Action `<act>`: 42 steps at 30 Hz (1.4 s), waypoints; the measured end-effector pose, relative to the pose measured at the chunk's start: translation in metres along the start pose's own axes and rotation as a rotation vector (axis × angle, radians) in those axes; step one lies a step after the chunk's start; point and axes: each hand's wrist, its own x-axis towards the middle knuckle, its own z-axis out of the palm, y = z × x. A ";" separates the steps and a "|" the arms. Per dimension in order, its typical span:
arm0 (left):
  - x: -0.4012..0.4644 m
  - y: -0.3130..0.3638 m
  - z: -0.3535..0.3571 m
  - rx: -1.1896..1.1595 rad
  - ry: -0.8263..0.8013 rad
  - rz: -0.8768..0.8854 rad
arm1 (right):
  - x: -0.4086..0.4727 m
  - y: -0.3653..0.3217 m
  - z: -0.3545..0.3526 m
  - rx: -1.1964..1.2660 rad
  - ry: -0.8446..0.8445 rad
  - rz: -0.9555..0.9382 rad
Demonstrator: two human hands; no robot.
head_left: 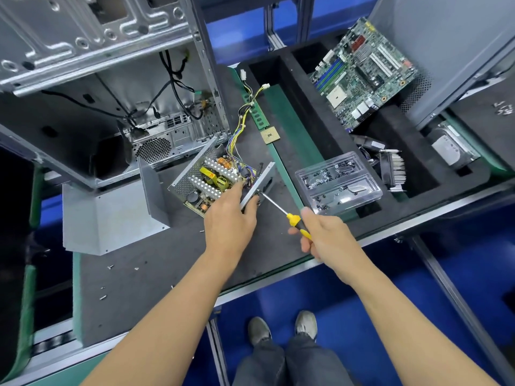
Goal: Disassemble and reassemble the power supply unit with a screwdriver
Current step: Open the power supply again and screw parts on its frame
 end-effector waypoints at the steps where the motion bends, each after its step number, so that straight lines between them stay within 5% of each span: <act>1: 0.000 0.000 0.000 0.004 -0.001 0.007 | -0.002 0.001 0.000 -0.015 0.024 -0.036; 8: 0.001 -0.002 0.001 0.037 0.004 0.033 | -0.004 0.014 0.001 0.255 0.155 -0.253; 11: 0.001 -0.002 0.001 0.030 0.016 0.039 | -0.007 0.009 0.005 0.345 0.015 -0.057; 15: 0.001 -0.001 0.001 0.041 0.025 0.048 | -0.004 0.011 0.006 0.140 0.059 -0.080; 28: 0.001 -0.004 0.002 0.059 0.021 0.059 | -0.015 0.020 0.001 0.143 0.285 -0.334; 35: -0.001 -0.004 0.003 0.054 0.027 0.063 | -0.011 0.016 -0.007 -0.023 0.089 -0.222; 39: 0.000 -0.004 0.003 0.047 0.018 0.062 | -0.015 0.022 -0.003 -0.283 0.277 -0.524; 40: 0.000 -0.005 0.003 0.054 0.012 0.064 | -0.013 0.024 -0.002 -0.284 0.250 -0.513; 42: 0.001 -0.006 0.003 0.066 0.010 0.069 | -0.008 0.017 -0.004 0.113 0.073 -0.202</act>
